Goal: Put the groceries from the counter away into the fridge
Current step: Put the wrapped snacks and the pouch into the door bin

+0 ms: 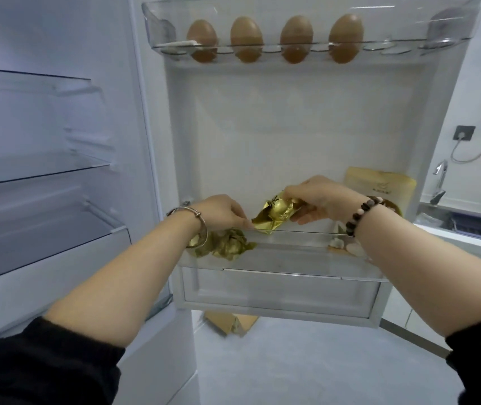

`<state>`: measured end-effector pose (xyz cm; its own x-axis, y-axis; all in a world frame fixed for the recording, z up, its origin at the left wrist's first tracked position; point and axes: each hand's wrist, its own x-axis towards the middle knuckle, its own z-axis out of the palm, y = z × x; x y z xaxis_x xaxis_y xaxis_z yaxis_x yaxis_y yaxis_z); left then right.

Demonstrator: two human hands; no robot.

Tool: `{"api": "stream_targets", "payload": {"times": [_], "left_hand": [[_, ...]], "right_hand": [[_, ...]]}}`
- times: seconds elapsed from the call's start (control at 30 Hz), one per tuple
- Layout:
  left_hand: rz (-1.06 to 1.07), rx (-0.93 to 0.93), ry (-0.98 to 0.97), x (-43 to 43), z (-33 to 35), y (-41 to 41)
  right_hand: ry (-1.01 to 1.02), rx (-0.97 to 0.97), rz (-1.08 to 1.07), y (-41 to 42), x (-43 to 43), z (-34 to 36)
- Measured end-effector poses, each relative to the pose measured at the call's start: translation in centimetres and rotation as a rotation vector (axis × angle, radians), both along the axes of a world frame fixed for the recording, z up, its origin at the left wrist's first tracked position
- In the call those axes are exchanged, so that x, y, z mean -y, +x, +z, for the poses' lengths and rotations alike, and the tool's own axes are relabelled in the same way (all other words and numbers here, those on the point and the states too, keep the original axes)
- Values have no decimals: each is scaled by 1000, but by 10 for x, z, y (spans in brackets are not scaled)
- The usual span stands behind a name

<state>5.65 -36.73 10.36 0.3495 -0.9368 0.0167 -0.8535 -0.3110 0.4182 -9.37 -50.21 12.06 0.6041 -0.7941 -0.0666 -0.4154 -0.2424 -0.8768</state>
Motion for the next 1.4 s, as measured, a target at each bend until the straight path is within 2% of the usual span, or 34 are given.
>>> {"api": "stream_targets", "payload": {"times": [0.1, 0.27, 0.43, 0.67, 0.9, 1.0, 1.07, 1.23, 1.4], "left_hand": [[26, -14, -29, 6, -3, 1], [107, 40, 39, 9, -4, -2], [119, -10, 25, 15, -8, 1], [116, -14, 39, 17, -7, 0], [123, -33, 24, 17, -9, 2], [119, -32, -3, 16, -8, 1], [104, -2, -57, 15, -9, 0], [98, 209, -320, 8, -13, -10], [32, 249, -470, 26, -17, -42]], "right_hand": [[-104, -158, 31, 6, 3, -6], [-5, -454, 249, 21, 0, -12], [-25, -439, 280, 36, -1, -17], [-198, -587, 314, 51, -5, -18], [-370, -654, 319, 51, -14, -16], [-289, -586, 326, 44, -12, -16], [-309, -505, 309, 39, -12, -16], [-569, -404, 197, 14, -16, -14], [-678, 7, -62, -33, -16, -19]]}}
